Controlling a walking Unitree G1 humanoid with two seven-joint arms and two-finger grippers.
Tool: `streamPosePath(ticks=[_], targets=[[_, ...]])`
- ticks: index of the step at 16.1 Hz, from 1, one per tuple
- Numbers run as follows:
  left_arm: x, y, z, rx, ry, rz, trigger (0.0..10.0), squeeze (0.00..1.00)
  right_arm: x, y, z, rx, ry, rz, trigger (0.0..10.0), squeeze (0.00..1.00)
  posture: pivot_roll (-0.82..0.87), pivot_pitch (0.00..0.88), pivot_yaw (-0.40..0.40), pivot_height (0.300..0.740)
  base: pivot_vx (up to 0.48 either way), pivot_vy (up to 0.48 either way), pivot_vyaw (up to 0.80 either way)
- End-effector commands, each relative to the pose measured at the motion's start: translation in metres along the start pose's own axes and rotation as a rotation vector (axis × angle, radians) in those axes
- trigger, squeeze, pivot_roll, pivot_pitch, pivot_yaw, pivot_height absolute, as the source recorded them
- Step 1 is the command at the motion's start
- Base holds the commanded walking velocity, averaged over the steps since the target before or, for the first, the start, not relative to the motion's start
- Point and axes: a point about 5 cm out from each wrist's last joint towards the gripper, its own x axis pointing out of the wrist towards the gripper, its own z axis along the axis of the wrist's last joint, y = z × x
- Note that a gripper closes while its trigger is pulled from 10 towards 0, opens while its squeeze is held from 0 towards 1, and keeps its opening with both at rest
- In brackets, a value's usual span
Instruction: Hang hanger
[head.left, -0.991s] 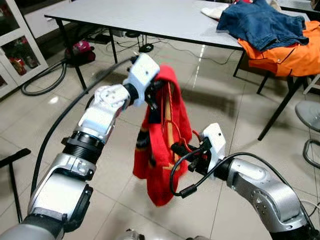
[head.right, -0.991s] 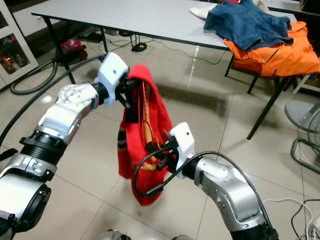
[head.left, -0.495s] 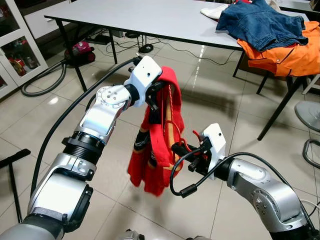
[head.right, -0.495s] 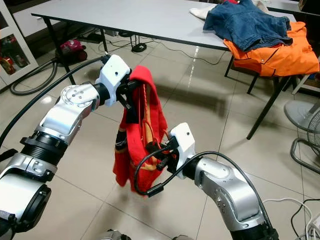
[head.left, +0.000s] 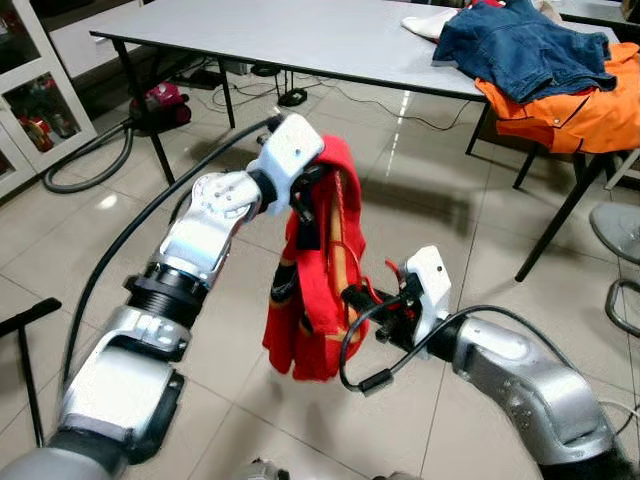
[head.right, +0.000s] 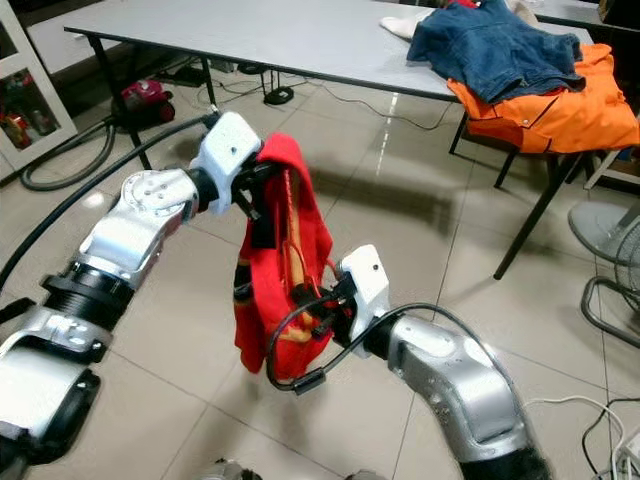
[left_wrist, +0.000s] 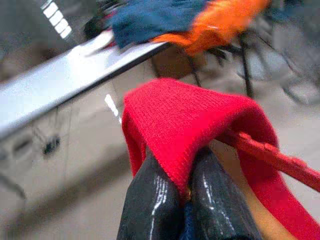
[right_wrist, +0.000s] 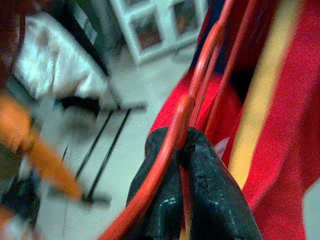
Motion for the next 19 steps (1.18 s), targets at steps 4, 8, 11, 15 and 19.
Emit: streamPosePath(ticks=[4,8,11,15,19], targets=[[-0.013,-0.007,-0.05,-0.309,0.027,0.187,10.0,0.0,0.001,-0.012,0.015,-0.096,-0.156,-0.192,0.0,0.0,-0.05,0.005,0.022,0.74,0.0,0.0,0.0],[-0.014,-0.025,-0.065,-0.382,0.007,0.264,10.0,0.0,0.003,-0.023,0.011,-0.147,-0.192,-0.299,0.0,0.0,-0.04,0.0,0.017,0.74,0.0,0.0,0.0],[-0.013,-0.038,-0.066,-0.42,0.011,0.319,10.0,0.0,0.006,-0.022,-0.002,-0.165,-0.131,-0.262,0.0,0.0,-0.04,0.0,0.012,0.74,0.0,0.0,0.0],[-0.011,-0.045,-0.052,-0.341,-0.01,0.323,10.0,0.0,0.007,-0.025,-0.006,-0.168,-0.111,-0.252,0.0,0.0,-0.04,0.0,0.014,0.74,0.0,0.0,0.0],[-0.009,-0.031,-0.033,-0.295,-0.047,0.39,10.0,0.0,0.001,-0.021,-0.02,-0.192,0.029,-0.153,0.0,0.0,-0.05,0.0,0.014,0.74,0.0,0.0,0.0]])
